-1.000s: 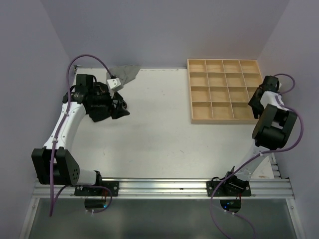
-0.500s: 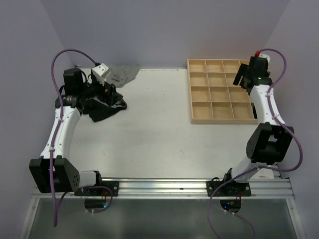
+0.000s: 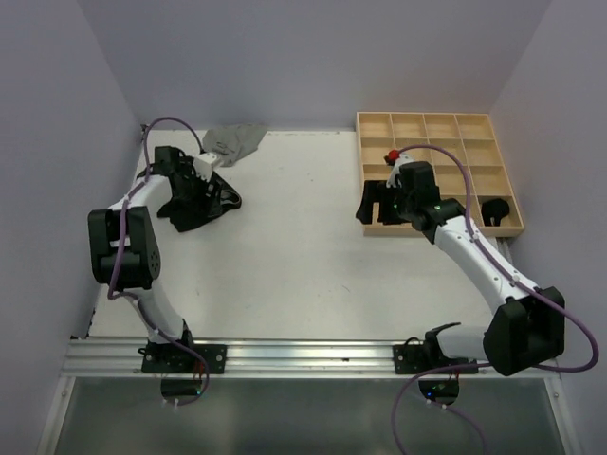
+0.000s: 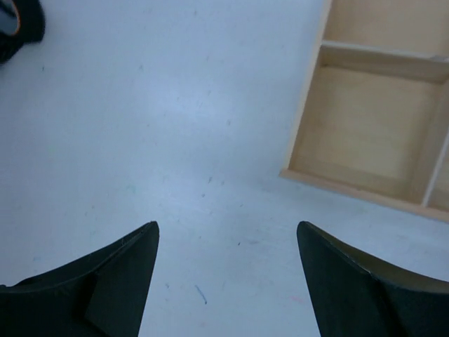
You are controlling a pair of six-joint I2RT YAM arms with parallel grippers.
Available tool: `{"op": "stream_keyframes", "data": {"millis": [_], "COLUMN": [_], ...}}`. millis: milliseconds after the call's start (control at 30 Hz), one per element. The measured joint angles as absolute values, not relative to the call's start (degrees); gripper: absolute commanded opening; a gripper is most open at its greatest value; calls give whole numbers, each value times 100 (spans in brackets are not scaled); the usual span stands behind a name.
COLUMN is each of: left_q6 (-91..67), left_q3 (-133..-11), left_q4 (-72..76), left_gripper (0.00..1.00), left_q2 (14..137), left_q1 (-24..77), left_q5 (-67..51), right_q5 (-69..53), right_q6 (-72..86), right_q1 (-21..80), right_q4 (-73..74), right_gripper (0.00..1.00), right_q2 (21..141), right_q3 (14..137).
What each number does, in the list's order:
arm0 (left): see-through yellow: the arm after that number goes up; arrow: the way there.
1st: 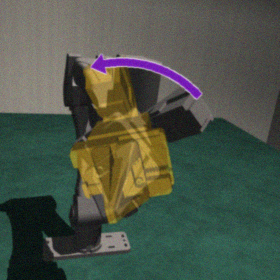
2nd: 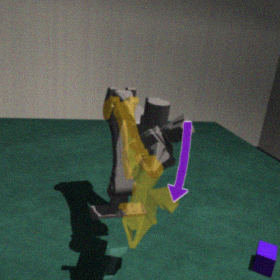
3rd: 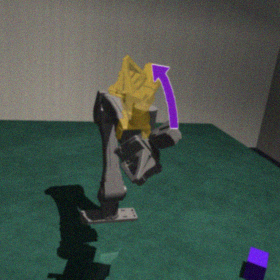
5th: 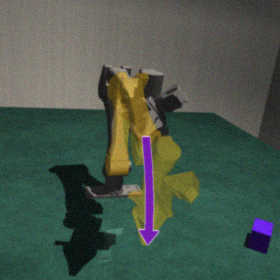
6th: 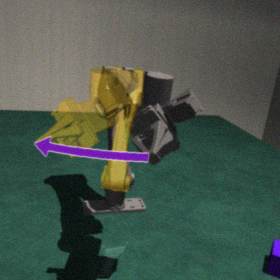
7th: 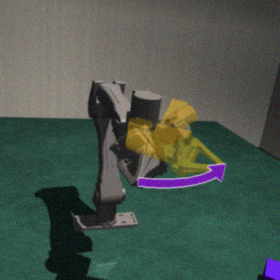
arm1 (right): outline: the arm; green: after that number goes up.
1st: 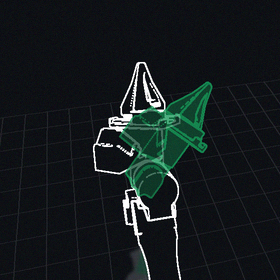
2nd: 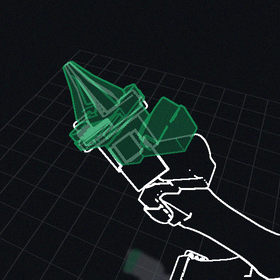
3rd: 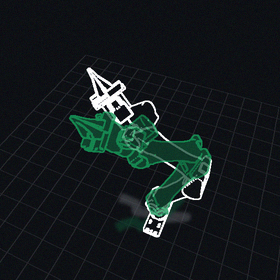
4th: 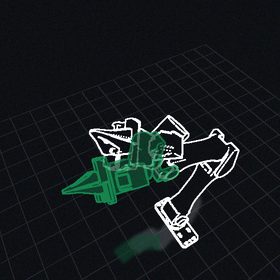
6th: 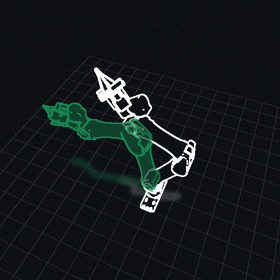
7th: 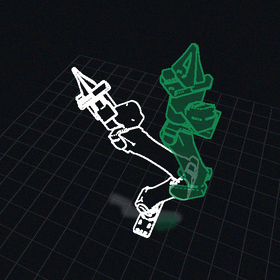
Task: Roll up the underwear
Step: Move the underwear to the center of the board
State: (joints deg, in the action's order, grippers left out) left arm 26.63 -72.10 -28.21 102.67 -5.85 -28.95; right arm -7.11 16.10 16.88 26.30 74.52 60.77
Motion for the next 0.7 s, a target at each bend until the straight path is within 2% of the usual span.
{"op": "stream_keyframes", "data": {"millis": [67,133,233,267,333,367,467,533,633,667,700], "left_q6": [2810,2950,3234,3382,3579,3706,4095,4309,4445,4456,4418], "left_q3": [-7199,-7196,-7212,-7185,-7102,-6989,-6479,-6156,-5957,-5957,-5959], "left_q4": [-2779,-2746,-2652,-2637,-2615,-2578,-2554,-2703,-3297,-3516,-3671], "left_gripper": [75,68,51,40,29,19,9,9,33,49,54], "left_q2": [10656,10940,11043,11048,10995,10914,10523,10232,9950,9874,9789], "left_q1": [-561,-508,-351,-261,-89,78,742,1302,1994,2128,2180], "left_q5": [-2561,-2224,-1940,-1852,-1826,-1785,-1754,-1885,-2434,-2670,-2849], "right_q5": [-895,-1035,-1181,-1234,-1326,-1361,-1461,-1509,-1612,-1625,-1625], "right_q6": [1693,1737,1787,1804,1844,1859,1865,1870,1916,1929,1942], "right_q1": [1925,2058,2091,2091,2095,2095,2099,2099,2108,2117,2130], "right_q4": [2587,2569,2467,2414,2362,2329,2268,2217,2145,2110,2082], "right_gripper": [84,84,82,81,78,75,70,66,61,61,60], "right_q2": [7435,7426,7422,7422,7437,7465,7671,7835,7874,7872,7872], "right_q3": [5804,5688,5686,5688,5699,5723,5863,5929,5854,5819,5791]}}
